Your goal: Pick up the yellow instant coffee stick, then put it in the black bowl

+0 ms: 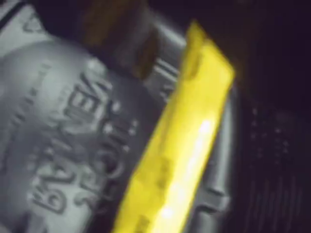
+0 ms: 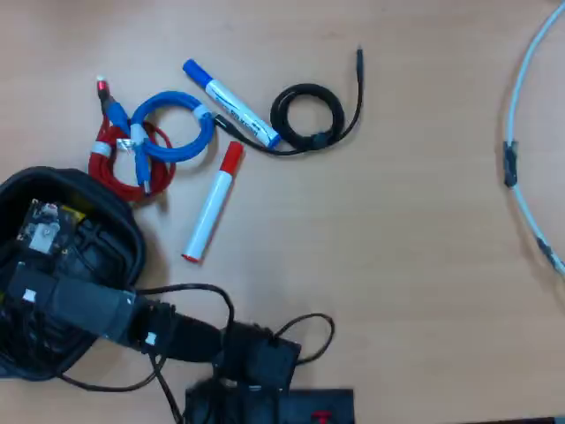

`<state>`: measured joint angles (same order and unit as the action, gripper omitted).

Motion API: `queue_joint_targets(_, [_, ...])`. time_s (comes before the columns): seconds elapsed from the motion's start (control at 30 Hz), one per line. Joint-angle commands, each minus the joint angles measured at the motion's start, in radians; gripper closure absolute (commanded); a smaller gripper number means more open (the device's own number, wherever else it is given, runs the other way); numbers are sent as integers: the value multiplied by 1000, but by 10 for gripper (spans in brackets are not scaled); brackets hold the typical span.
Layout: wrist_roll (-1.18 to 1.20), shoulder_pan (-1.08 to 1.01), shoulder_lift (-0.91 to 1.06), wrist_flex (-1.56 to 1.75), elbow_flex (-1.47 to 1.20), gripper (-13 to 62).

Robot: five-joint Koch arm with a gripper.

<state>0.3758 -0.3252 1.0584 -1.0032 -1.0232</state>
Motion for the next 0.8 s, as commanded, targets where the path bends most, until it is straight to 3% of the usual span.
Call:
queue_joint_targets(0.0, [-26, 12, 18, -3, 86, 160])
queue_joint_targets(0.4, [-25, -40, 57, -249, 60, 166])
queue_joint_targets(0.77, [-26, -84, 270, -414, 60, 167])
